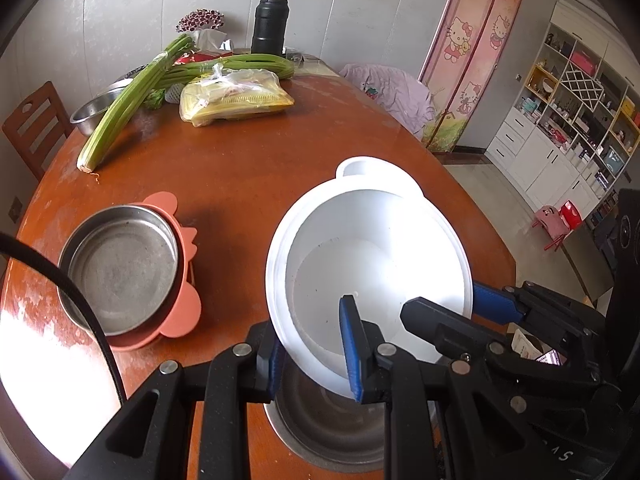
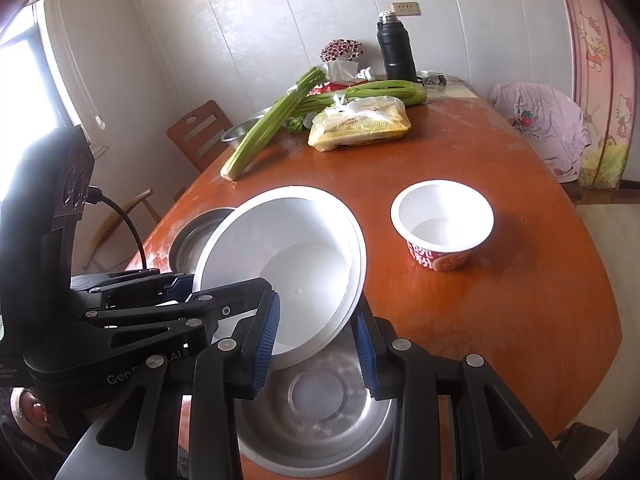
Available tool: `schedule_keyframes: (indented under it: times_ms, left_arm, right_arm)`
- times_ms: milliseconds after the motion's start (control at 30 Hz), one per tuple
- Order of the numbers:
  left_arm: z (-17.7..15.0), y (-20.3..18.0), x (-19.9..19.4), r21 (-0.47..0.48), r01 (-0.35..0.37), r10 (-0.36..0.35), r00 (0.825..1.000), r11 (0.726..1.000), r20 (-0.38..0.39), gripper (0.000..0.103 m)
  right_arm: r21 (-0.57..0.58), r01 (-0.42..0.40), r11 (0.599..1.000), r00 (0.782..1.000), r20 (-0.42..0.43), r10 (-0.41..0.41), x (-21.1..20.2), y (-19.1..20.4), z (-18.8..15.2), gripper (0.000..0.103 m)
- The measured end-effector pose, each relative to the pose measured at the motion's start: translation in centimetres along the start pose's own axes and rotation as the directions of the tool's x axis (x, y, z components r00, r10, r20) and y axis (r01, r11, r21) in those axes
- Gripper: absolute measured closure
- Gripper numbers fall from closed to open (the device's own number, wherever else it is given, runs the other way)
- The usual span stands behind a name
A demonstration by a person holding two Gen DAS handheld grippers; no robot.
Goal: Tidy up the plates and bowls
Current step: 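Lift the white noodle bowl over the steel bowl with the left tool, then lower the white noodle bowl into the steel bowl with the left tool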
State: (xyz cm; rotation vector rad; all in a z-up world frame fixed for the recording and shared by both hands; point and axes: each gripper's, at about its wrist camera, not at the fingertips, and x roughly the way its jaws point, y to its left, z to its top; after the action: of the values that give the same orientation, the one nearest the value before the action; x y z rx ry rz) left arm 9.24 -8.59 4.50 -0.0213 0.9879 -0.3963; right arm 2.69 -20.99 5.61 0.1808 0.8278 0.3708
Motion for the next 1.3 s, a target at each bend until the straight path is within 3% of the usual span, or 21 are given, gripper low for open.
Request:
schedule_keyframes:
  times_ms: [567,1300]
  left_arm:
    - [-4.1,-0.6,0.3,0.003,-0.024,0.024,0.999,1.000,-0.028,0.079]
    - [-5.8,-0.8,2.2,0.030,-0.057,0.059,0.996,0.998,-0.067,0.079]
  right_arm:
    - [-0.022,-0.010,1.000,0.999,-0.048,0.009,-0.3,0.6,-4.0,0.064]
    - [-0.008,0.000,1.000,0.991,-0.137,-0.001,1.0,0.1,-6.0,0.064]
